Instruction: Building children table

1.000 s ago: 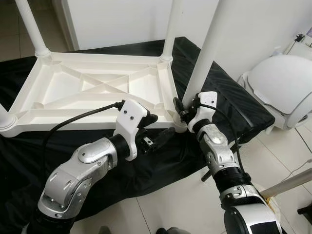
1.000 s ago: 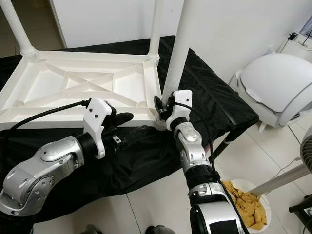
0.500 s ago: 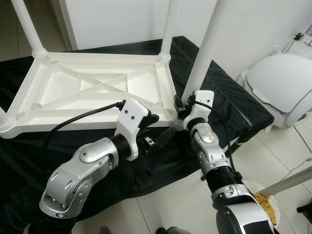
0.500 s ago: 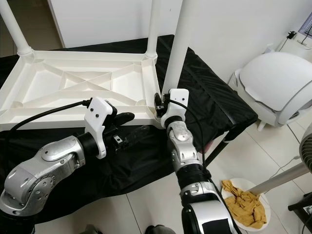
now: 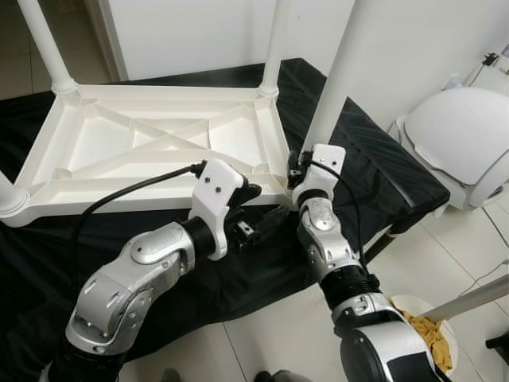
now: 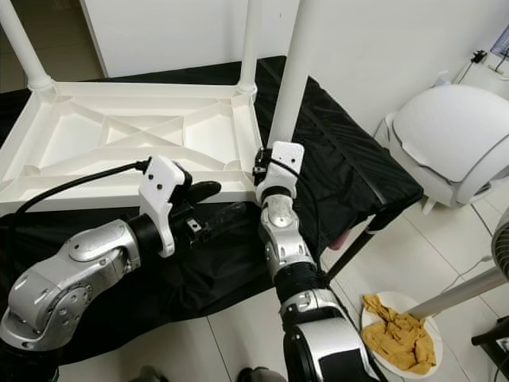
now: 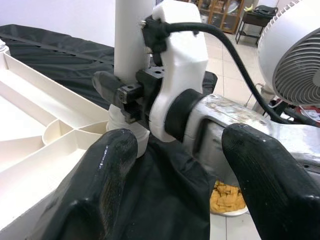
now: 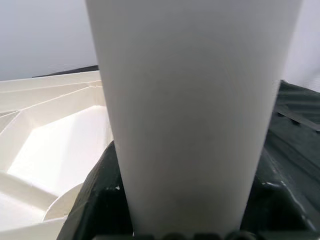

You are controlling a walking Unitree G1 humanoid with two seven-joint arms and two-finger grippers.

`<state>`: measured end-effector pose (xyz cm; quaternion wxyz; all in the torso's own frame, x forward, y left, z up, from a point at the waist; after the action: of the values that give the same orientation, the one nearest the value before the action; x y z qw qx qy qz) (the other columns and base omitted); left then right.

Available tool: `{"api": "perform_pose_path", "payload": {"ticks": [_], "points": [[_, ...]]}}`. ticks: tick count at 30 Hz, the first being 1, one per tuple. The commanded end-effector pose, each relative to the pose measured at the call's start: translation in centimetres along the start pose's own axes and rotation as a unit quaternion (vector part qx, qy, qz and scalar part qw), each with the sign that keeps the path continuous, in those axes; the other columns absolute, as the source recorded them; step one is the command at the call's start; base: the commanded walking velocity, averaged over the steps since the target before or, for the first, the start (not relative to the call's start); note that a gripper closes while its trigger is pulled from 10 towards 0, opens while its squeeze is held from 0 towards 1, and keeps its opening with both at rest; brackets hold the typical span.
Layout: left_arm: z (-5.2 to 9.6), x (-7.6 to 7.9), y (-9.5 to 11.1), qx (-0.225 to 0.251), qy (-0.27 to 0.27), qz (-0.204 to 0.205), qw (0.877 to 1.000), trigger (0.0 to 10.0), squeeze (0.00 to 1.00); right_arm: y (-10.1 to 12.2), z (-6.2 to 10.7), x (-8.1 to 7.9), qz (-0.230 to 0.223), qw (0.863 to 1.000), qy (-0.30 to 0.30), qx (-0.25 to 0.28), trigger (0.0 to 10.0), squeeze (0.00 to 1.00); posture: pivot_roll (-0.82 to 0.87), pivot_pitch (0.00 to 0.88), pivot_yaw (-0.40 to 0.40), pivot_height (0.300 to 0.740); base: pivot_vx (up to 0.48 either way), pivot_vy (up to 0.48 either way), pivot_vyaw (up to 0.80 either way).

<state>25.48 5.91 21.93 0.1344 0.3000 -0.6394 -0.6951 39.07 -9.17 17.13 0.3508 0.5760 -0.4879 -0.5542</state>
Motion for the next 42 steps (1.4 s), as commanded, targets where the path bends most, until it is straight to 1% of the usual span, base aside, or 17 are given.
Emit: {"api": "perform_pose_path", "payload": {"ticks": [1,10,17,18,20,21,31,36,39,42], "points": [[0.0,0.3,0.1,0.002,-0.007,0.001,1.000,10.0,0.00,-2.0,0.5,1.8,0.010,0.998,-0.047,-0.039,10.0,0.00,0.00,0.093,-0.059,0.740,0.000,0.000,0.00],[-0.1,0.2,0.2,0.002,-0.005,0.000,1.000,10.0,0.00,-2.0,0.3,1.1,-0.010,0.997,-0.074,-0.029,10.0,0.00,0.01,0.088,-0.059,0.740,0.000,0.000,0.00],[0.0,0.2,0.2,0.002,-0.006,0.000,1.000,10.0,0.00,-1.9,0.3,0.4,-0.022,0.997,-0.064,-0.023,10.0,0.00,0.01,0.089,-0.057,0.740,0.000,0.000,0.00],[0.0,0.2,0.2,0.002,-0.006,0.000,1.000,10.0,0.00,-1.6,0.2,0.2,-0.020,0.998,-0.057,-0.015,10.0,0.26,0.01,0.089,-0.057,0.740,0.000,0.000,0.00],[0.0,0.2,0.2,0.002,-0.006,0.000,1.000,10.0,0.00,-1.5,0.2,0.2,-0.019,0.998,-0.055,-0.012,10.0,0.26,0.01,0.089,-0.056,0.740,0.000,0.000,0.00],[0.0,0.2,0.2,0.002,-0.006,0.000,1.000,10.0,0.00,-1.4,0.2,0.1,-0.024,0.999,-0.048,-0.007,10.0,1.00,0.01,0.088,-0.056,0.740,0.000,0.000,0.00],[0.0,0.3,0.2,0.003,-0.008,0.003,1.000,10.0,0.00,-0.8,0.0,-0.2,-0.027,0.999,-0.023,0.011,10.0,1.00,0.01,0.085,-0.057,0.740,0.000,0.000,0.00],[-0.2,0.5,0.0,0.000,-0.009,0.008,1.000,10.0,0.00,-0.2,-0.4,0.1,-0.024,0.999,-0.007,0.023,10.0,1.00,0.01,0.083,-0.059,0.740,0.000,0.000,0.00],[-0.4,0.6,-0.2,-0.004,-0.012,0.014,1.000,10.0,0.00,0.3,-0.8,0.5,-0.026,0.999,0.021,0.023,10.0,1.00,0.00,0.080,-0.062,0.740,0.000,0.000,0.00],[-0.5,0.7,-0.3,-0.006,-0.013,0.016,1.000,10.0,0.00,0.4,-0.9,0.7,-0.025,0.999,0.031,0.022,10.0,1.00,0.00,0.080,-0.062,0.740,0.000,0.000,0.00]]}}
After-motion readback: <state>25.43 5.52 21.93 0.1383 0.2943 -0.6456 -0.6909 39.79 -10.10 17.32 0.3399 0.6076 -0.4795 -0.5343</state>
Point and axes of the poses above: a point about 5 cm out from each wrist's last joint towards the gripper, its own z axis pointing back from the gripper into the wrist, its own y axis along the axis of the wrist's last joint, x = y × z, the point moved 2 cm from there along -z, pointing out of the wrist towards the gripper, and after that the axes turned 12 degrees about -z, right-handed, at the moved point
